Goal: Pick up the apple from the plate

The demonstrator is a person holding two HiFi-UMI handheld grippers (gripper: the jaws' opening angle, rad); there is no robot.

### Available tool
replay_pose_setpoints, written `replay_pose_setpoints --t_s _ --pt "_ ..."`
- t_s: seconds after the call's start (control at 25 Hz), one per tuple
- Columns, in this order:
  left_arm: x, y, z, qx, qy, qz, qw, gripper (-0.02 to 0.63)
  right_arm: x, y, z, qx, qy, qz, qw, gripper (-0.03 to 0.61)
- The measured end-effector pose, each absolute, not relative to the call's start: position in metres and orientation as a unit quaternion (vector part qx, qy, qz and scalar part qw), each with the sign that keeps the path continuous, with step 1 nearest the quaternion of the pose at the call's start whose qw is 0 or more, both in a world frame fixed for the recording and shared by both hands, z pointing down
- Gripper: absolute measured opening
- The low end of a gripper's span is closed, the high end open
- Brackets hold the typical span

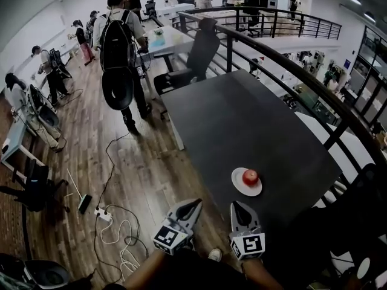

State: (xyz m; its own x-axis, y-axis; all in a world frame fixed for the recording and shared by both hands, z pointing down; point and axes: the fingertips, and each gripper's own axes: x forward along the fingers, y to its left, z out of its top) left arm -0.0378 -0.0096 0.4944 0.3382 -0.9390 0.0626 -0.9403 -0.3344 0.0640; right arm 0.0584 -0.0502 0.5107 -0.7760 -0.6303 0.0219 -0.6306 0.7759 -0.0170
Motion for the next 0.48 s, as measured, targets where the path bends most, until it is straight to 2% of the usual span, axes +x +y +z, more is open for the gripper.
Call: replay_pose_setpoints --t_s 0.48 --pt "-0.072 -0.078 0.487 0.842 -0.537 0.0 0.049 0.023 0.009 -0.095 0.496 0.35 -0.936 -0.003 0.025 0.025"
